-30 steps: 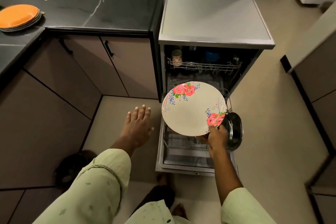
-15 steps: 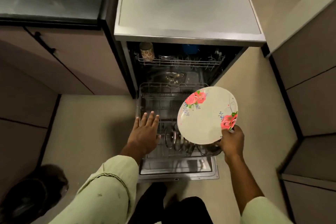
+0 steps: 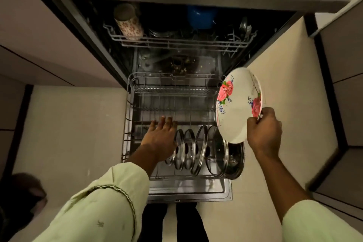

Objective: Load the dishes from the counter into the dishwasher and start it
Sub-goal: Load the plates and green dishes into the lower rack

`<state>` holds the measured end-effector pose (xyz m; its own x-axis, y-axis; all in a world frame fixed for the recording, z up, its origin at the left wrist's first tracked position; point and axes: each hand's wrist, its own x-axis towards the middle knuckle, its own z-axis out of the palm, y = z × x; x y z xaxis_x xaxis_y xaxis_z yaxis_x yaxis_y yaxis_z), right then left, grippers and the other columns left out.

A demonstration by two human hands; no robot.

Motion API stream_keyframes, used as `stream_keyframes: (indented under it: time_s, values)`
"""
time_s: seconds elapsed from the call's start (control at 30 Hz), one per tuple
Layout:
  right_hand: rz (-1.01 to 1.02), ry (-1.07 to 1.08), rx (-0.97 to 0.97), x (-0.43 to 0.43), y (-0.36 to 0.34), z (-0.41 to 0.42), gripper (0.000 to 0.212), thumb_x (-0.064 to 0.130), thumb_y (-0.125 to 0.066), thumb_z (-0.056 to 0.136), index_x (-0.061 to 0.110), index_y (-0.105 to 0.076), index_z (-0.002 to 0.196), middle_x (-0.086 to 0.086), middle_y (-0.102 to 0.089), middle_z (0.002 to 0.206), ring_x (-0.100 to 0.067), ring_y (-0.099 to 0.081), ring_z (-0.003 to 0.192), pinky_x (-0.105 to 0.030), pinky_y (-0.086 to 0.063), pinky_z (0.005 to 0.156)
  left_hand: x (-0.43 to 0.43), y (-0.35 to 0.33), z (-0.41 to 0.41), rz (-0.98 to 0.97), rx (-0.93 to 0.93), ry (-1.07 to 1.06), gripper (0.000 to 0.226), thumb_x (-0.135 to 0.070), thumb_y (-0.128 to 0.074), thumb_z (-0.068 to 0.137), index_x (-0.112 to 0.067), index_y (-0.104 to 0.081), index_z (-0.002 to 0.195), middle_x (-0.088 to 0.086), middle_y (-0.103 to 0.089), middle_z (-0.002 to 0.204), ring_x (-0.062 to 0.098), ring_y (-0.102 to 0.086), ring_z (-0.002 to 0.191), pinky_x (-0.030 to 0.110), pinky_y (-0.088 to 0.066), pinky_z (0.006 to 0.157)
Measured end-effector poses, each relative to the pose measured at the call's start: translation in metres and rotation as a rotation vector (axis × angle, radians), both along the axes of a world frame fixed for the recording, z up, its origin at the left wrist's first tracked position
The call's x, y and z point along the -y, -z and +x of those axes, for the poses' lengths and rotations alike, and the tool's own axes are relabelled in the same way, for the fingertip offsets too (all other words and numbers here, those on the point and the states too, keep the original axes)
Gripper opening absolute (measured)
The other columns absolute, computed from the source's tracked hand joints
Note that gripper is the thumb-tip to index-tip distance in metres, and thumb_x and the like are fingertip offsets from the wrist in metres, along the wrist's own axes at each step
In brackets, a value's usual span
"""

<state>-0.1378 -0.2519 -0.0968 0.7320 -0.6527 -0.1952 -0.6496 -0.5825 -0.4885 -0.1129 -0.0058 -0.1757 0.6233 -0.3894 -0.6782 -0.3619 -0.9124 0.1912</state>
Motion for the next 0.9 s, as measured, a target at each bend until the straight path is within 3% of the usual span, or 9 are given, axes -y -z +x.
stream_keyframes:
  time_s: [0.17, 0.47, 0.63, 0.73, 0.9]
  values:
    - [-0.122, -0.139, -0.038, 0.025, 0.051, 0.032, 0.025, 0.012, -0.056, 0.095, -0.002, -0.055, 0.116, -0.027, -0.066, 0.107, -0.043, -0.065, 0.09, -0.035, -0.05, 0.068, 0.043, 0.07, 0.032, 0.051, -0.026, -0.021, 0.073, -0.046, -0.029, 0.105, -0.015, 0.01, 0.157, 0.009, 0.016, 0.164, 0.026, 0.013, 0.152, 0.042, 0.004, 0.123]
    - [-0.173, -0.132, -0.035, 0.057, 0.128, 0.067, 0.016, 0.012, -0.05, 0.097, 0.0, -0.054, 0.107, -0.028, -0.066, 0.104, -0.046, -0.063, 0.088, -0.03, -0.031, 0.063, 0.109, 0.168, 0.072, 0.009, 0.03, -0.031, 0.076, -0.043, -0.04, 0.103, -0.009, -0.001, 0.158, 0.015, 0.006, 0.165, 0.03, 0.002, 0.153, 0.042, -0.004, 0.123]
    - [-0.166, -0.102, -0.03, 0.059, 0.154, 0.083, 0.019, 0.018, -0.054, 0.097, 0.001, -0.053, 0.106, -0.022, -0.067, 0.108, -0.042, -0.065, 0.091, -0.034, -0.045, 0.066, 0.12, 0.208, 0.081, 0.043, -0.019, -0.041, 0.082, -0.047, -0.043, 0.101, -0.008, 0.001, 0.158, 0.018, 0.009, 0.164, 0.033, 0.003, 0.152, 0.045, -0.006, 0.124]
    - [-0.196, -0.111, -0.047, 0.061, 0.162, 0.094, 0.021, 0.022, -0.054, 0.098, 0.003, -0.053, 0.108, -0.019, -0.067, 0.111, -0.039, -0.066, 0.092, -0.03, -0.041, 0.066, 0.12, 0.223, 0.084, 0.055, -0.042, -0.051, 0.083, -0.046, -0.044, 0.101, -0.007, 0.003, 0.157, 0.019, 0.01, 0.164, 0.034, 0.003, 0.152, 0.044, -0.006, 0.124]
    - [-0.24, -0.146, 0.035, 0.064, 0.155, 0.103, 0.022, 0.023, -0.058, 0.096, 0.005, -0.057, 0.108, -0.017, -0.069, 0.112, -0.037, -0.068, 0.089, -0.03, -0.048, 0.072, 0.117, 0.233, 0.094, 0.06, -0.071, -0.09, 0.084, -0.046, -0.044, 0.101, -0.008, 0.006, 0.157, 0.017, 0.013, 0.164, 0.031, 0.005, 0.152, 0.042, -0.004, 0.124]
